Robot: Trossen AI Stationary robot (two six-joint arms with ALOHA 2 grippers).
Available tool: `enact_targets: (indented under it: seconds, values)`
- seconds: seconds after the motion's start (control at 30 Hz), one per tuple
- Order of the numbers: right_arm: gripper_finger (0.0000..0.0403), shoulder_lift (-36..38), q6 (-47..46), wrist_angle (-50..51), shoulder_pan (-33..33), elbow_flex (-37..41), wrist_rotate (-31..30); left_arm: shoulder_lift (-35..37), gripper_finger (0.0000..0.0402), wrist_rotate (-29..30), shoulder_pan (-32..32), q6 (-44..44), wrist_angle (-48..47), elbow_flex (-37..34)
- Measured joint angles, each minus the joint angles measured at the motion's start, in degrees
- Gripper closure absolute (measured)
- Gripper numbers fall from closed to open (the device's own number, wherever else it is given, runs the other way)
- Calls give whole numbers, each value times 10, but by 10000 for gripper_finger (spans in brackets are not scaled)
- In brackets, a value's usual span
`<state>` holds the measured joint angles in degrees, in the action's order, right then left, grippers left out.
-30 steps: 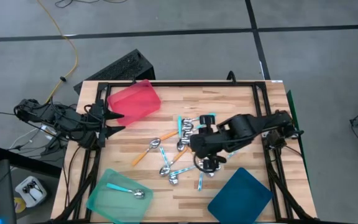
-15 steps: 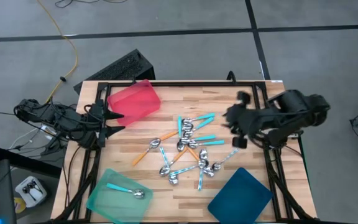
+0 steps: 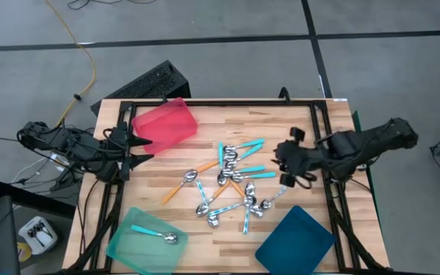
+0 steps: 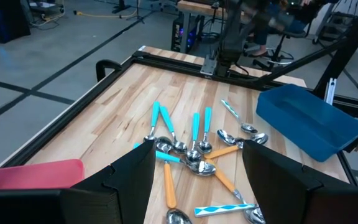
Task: Sort silverware by color (type)
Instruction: Put the blue patterned spoon into the blue bin
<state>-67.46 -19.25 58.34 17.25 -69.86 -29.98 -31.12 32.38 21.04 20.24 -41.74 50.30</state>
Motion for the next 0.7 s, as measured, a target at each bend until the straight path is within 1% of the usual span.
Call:
enact_targets:
  seconds: [0.1, 0.27, 0.37, 0.57, 0.7]
  values:
    - [233, 7, 25, -82, -27, 72, 12, 0, 175, 0, 0, 0, 0, 0]
    - [233, 6, 61, -197, -90, 157, 103, 0, 175, 2, 0, 0, 0, 0]
    - [233, 7, 72, -250, -122, 192, 136, 0, 175, 2, 0, 0, 0, 0]
    - [233, 7, 89, -299, -161, 233, 152, 0, 175, 2, 0, 0, 0, 0]
    - [233, 7, 104, -383, -180, 277, 170, 0, 175, 10, 0, -3, 0, 0]
